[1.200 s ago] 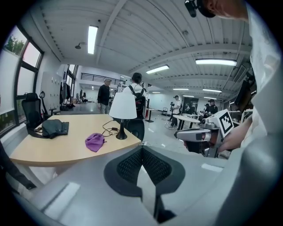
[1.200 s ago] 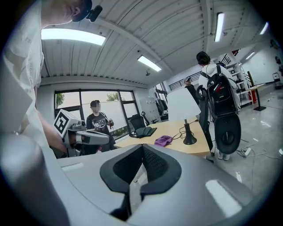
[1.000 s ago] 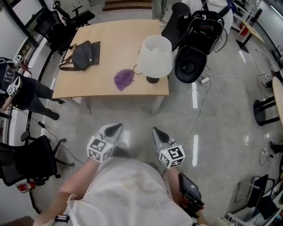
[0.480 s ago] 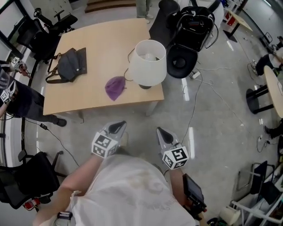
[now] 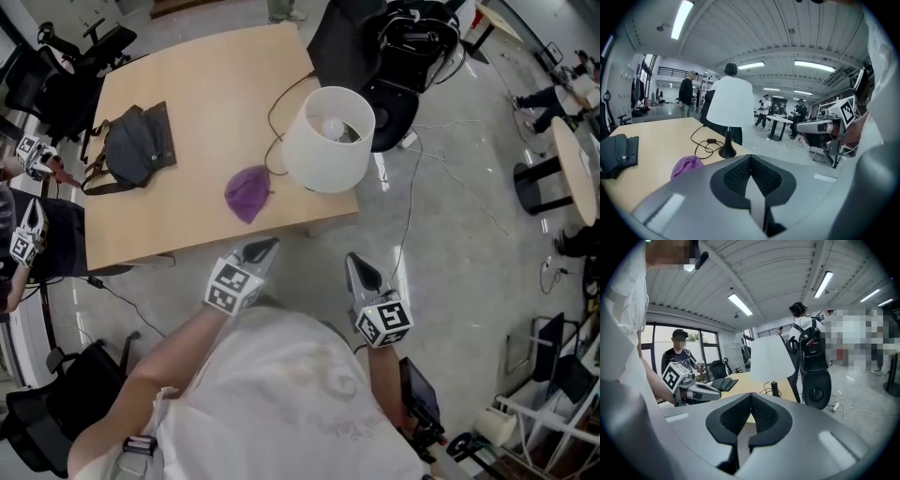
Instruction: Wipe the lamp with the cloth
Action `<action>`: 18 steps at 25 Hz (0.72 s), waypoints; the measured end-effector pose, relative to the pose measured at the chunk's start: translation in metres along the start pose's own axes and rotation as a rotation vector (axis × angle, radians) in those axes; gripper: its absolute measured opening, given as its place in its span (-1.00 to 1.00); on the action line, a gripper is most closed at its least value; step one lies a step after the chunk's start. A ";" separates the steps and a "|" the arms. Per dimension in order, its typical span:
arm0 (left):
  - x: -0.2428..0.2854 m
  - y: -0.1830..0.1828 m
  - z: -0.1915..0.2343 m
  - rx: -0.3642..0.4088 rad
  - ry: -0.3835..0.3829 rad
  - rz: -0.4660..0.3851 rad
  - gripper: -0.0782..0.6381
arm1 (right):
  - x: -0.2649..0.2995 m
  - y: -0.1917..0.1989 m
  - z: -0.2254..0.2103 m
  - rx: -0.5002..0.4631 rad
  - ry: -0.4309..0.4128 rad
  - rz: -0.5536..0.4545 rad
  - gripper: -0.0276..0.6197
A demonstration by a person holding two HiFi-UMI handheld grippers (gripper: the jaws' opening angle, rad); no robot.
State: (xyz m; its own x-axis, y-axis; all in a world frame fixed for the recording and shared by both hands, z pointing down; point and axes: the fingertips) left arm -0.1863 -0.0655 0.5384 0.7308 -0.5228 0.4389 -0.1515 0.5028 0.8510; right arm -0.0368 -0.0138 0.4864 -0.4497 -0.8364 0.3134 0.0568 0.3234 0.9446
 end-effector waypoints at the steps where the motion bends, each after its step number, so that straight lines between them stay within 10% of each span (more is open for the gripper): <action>1: 0.004 0.000 0.006 0.007 0.009 0.007 -0.78 | 0.004 -0.001 -0.001 0.003 0.014 0.002 -0.88; 18: 0.027 -0.001 0.089 0.031 -0.022 0.086 -0.78 | 0.054 -0.004 -0.005 0.026 0.064 0.047 -0.88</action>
State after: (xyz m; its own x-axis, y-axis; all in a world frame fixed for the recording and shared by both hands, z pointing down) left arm -0.2260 -0.1413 0.5751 0.6993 -0.4943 0.5164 -0.2336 0.5248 0.8186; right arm -0.0569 -0.0625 0.5000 -0.3889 -0.8465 0.3635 0.0530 0.3734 0.9262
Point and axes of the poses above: the fingertips, and each gripper's own axes: x forward along the fingers, z to its left, y out of its underside, and after that the axes turned 8 degrees about -x, right-handed
